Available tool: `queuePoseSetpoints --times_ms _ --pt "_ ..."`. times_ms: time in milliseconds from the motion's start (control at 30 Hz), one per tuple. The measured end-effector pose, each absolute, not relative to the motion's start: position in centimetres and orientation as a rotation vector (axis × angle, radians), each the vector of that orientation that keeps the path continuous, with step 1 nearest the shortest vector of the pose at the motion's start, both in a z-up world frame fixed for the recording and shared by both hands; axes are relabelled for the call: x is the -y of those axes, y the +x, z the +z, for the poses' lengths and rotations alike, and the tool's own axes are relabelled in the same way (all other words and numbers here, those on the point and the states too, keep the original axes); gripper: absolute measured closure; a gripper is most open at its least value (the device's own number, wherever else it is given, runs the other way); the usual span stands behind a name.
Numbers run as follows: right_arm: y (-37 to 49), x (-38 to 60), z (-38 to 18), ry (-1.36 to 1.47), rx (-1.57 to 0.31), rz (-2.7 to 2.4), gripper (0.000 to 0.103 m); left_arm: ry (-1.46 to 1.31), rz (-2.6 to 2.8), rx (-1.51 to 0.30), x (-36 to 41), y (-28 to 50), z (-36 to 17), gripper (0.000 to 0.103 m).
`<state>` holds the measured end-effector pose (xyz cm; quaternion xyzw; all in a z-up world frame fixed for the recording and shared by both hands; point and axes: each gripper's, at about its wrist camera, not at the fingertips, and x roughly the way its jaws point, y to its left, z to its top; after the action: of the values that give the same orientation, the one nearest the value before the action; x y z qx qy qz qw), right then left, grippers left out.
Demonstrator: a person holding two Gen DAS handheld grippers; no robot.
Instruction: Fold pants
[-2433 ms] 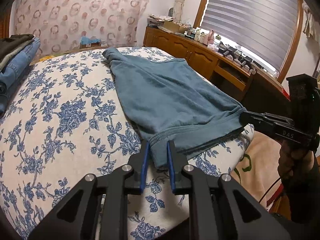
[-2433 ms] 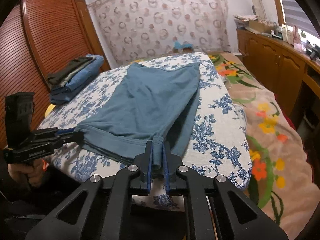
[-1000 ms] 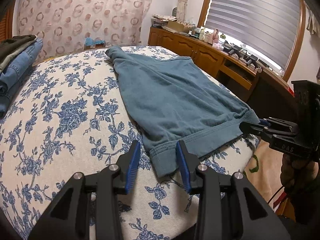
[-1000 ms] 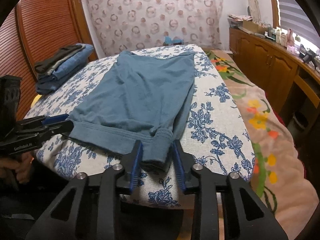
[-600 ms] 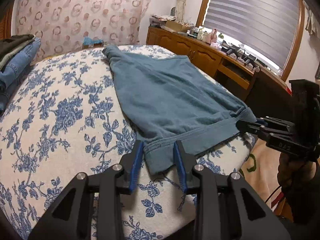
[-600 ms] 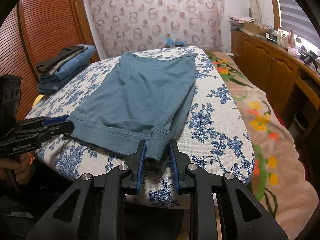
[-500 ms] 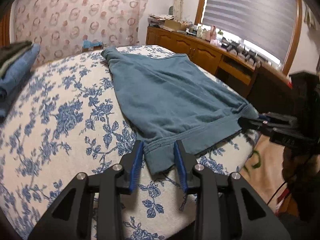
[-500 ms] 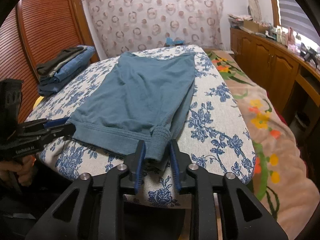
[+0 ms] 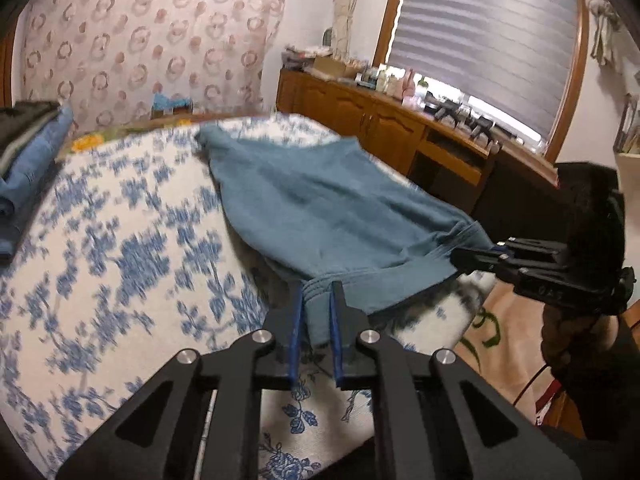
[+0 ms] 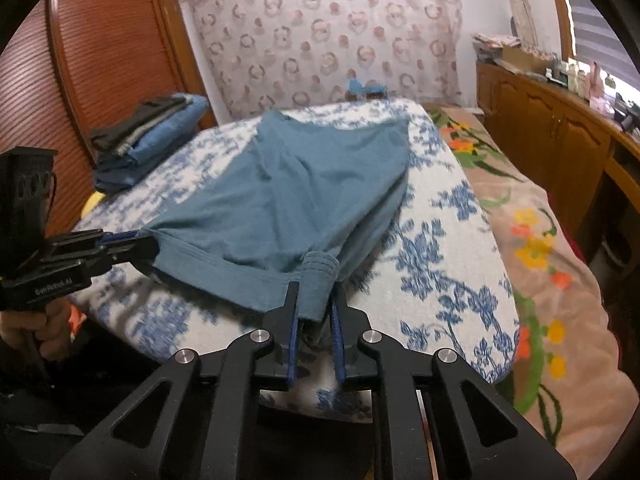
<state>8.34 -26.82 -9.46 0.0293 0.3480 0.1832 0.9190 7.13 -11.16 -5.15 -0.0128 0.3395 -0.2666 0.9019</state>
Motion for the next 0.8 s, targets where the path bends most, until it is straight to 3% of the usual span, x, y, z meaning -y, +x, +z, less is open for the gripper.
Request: queuePoseSetpoints --times_ms 500,800 --pt "8.9 23.2 0.2 -0.031 -0.494 0.468 0.094 -0.022 -0.508 -0.477 6.6 5.9 4.3 0.095" --pt "9.8 20.2 0.8 -0.091 -0.507 0.504 0.095 -0.021 -0.463 -0.471 4.1 6.5 4.4 0.095"
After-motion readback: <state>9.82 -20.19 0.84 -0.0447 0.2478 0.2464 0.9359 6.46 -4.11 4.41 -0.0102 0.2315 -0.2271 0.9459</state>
